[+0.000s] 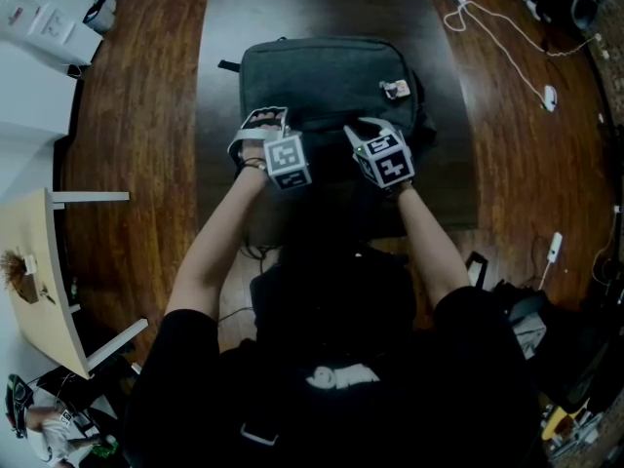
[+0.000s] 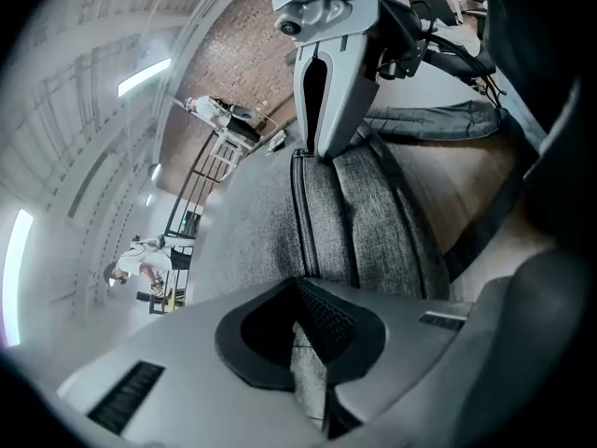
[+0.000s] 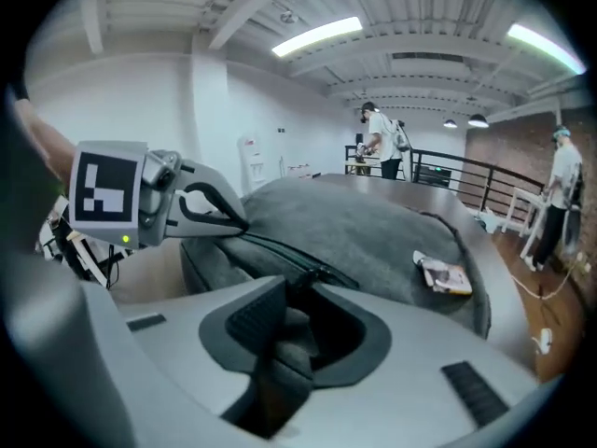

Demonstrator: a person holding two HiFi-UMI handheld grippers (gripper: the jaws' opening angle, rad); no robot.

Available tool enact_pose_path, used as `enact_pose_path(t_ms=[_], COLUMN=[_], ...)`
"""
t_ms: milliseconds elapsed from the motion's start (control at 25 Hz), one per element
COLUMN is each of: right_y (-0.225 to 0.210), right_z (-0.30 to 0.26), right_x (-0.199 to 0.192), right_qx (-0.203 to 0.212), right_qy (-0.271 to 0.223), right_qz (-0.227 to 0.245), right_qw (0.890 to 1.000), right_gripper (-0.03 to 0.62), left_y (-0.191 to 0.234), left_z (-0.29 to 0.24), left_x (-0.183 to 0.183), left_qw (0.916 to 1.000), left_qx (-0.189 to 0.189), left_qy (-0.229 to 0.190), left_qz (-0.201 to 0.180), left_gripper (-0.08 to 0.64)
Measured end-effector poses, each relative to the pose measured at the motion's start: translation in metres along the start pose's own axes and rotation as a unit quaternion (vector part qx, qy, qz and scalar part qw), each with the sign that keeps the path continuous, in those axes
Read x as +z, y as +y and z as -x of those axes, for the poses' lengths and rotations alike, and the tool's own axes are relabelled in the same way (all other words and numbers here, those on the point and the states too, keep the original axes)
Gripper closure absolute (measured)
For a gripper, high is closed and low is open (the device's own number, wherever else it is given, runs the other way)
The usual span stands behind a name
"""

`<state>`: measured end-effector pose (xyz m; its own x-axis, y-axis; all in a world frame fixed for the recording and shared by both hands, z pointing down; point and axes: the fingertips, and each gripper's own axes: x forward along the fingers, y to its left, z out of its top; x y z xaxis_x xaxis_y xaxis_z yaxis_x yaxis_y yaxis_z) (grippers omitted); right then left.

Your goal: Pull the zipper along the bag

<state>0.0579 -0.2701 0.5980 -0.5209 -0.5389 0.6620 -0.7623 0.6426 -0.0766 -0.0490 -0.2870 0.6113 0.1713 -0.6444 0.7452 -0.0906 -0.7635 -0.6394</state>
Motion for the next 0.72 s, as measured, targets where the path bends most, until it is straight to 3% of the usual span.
enact_pose_path(t_ms=[120, 240, 600, 720], right_y=[-0.002, -0.013, -0.018, -0.016], right_z=[0.007, 0.01, 0.001, 0.0], right_x=[0.003, -0.004, -0.011, -0.013], right_qx=[0.001, -0.025, -0.032, -0.023], right_qy=[0.024, 0.059, 0.059, 0.066], right_qz=[0.016, 0.069, 0.085, 0.09], right_qw=[1.0, 0.996, 0.994, 0.993], right_gripper=[0.532, 0.543, 0.517, 0.517], left_y=[0.0, 0.0, 0.005, 0.021], left_z=[0.001, 0.001, 0.007, 0.016], left_x=[-0.002, -0.002, 0.003, 0.021], left_qw=[1.0, 1.0, 1.0, 0.9991], left_qx=[0.0, 0.0, 0.002, 0.039], left_qy=[-0.002, -0.003, -0.001, -0.019], left_qz=[0.001, -0.001, -0.003, -0.002], left_gripper=[0.563, 0.563, 0.561, 0.561])
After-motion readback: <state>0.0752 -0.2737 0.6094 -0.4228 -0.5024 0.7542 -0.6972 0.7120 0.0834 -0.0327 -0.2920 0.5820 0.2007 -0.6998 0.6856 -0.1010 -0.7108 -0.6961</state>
